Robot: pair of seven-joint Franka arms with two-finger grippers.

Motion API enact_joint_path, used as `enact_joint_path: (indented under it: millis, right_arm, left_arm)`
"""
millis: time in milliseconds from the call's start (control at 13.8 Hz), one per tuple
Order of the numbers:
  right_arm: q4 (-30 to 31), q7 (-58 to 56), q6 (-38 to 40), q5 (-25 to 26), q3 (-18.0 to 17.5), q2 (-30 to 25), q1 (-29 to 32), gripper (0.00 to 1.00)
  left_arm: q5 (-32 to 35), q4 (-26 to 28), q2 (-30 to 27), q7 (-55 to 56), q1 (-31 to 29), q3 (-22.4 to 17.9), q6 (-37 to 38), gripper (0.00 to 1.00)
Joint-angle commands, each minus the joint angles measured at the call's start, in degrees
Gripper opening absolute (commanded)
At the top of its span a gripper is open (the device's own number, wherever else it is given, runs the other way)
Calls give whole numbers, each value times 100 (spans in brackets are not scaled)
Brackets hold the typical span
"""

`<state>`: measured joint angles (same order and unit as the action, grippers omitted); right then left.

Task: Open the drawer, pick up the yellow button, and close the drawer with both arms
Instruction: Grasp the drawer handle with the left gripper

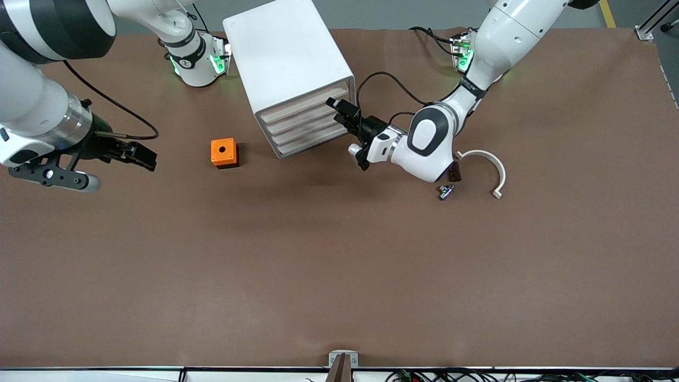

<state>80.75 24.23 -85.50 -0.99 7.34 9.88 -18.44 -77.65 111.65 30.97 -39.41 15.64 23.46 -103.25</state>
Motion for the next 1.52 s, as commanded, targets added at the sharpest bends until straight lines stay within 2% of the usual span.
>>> enact_joint_path:
  millis: [0,508,1016,1452]
  right_arm:
    - [37,371,42,20,40,5,-195,100]
    - [-6,301,-28,81,49,22,-151,100]
    - [2,363,-19,46,40,22,-195,100]
    - [11,372,7,37,49,22,-187,100]
  left_arm:
    - [-416,-38,189,-408,184,18,-133,75]
    - [-585,-30,392,-735,378,18,-379,67]
    - [-681,-38,296,-743,466,132,-607,65]
    - [-716,-91,287,-743,589,203,-854,44]
